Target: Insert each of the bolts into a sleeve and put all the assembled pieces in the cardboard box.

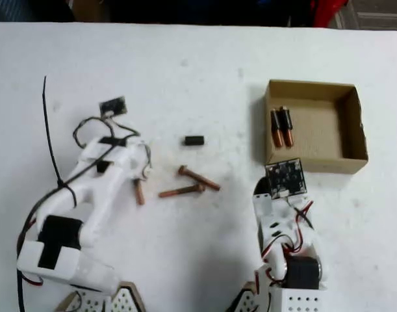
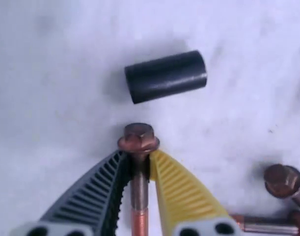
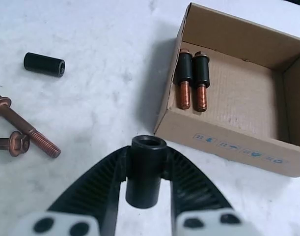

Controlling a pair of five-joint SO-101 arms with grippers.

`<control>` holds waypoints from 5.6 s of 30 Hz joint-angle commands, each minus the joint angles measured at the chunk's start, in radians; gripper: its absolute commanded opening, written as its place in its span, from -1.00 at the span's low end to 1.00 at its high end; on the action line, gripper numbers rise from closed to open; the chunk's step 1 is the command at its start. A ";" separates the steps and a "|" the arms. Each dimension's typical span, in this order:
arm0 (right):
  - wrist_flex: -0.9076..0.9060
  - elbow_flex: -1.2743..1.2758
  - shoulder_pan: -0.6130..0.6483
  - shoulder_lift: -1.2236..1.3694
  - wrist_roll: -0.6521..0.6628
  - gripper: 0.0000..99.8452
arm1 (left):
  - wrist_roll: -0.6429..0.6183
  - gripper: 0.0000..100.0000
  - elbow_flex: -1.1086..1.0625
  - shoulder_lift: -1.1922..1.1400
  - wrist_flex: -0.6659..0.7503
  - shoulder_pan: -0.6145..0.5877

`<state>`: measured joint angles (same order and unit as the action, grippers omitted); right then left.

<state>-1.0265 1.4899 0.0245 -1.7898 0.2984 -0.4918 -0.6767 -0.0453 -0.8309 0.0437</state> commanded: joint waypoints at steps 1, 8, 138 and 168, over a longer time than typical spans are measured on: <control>0.025 -0.002 -0.004 -0.012 0.005 -0.97 | 0.133 -0.92 0.052 0.008 -0.114 -0.016; 0.025 -0.002 0.145 -0.012 0.011 -0.97 | 0.316 -0.92 0.127 0.010 -0.292 -0.016; 0.751 0.140 0.582 -0.012 -0.118 -0.97 | 0.238 -0.95 -0.456 1.322 0.585 0.432; 0.751 0.140 0.579 -0.012 -0.123 -0.97 | 0.230 -0.95 -0.600 1.323 0.594 0.414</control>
<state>-0.3053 1.6464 0.6168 -1.7868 0.1726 -0.2524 -1.2643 1.2620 -0.2478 0.4733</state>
